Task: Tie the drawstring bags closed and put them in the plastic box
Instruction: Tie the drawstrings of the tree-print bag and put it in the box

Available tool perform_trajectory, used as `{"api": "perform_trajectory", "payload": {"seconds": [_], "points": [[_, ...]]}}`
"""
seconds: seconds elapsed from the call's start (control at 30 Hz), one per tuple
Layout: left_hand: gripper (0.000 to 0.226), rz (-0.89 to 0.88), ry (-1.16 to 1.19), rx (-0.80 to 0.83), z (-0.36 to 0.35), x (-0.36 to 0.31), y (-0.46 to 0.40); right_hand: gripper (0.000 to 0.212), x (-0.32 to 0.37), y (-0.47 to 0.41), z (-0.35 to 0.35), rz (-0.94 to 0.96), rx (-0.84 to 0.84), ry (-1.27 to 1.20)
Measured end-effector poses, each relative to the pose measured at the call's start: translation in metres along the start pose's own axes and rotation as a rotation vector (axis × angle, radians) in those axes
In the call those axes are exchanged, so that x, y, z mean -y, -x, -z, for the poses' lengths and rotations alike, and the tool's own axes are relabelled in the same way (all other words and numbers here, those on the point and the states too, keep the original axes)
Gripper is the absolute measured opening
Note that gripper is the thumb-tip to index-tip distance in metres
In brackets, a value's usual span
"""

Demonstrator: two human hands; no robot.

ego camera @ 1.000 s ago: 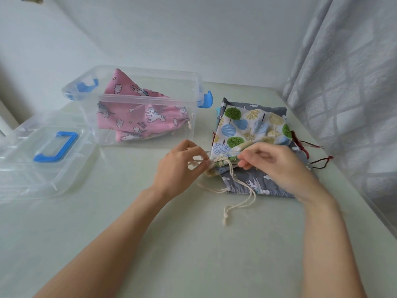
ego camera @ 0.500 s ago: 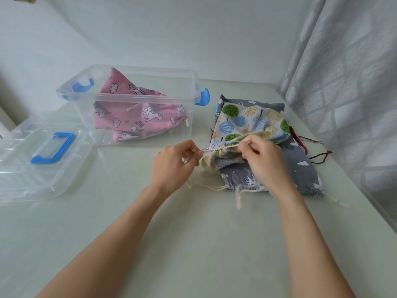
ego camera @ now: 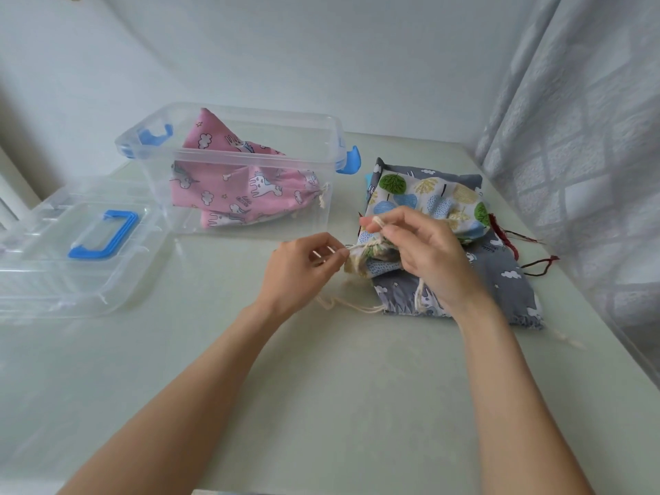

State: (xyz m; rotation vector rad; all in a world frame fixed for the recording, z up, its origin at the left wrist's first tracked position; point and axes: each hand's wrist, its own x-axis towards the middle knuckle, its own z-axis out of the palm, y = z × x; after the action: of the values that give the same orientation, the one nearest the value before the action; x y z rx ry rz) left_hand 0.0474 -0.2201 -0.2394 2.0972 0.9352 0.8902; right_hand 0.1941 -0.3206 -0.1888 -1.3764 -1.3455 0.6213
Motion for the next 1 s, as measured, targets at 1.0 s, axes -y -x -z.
{"api": "perform_trajectory", "payload": {"seconds": [1.0], "points": [[0.042, -0.299, 0.158, 0.204, 0.022, -0.008, 0.002, 0.022, -0.02, 0.002, -0.01, -0.109, -0.052, 0.158]]}}
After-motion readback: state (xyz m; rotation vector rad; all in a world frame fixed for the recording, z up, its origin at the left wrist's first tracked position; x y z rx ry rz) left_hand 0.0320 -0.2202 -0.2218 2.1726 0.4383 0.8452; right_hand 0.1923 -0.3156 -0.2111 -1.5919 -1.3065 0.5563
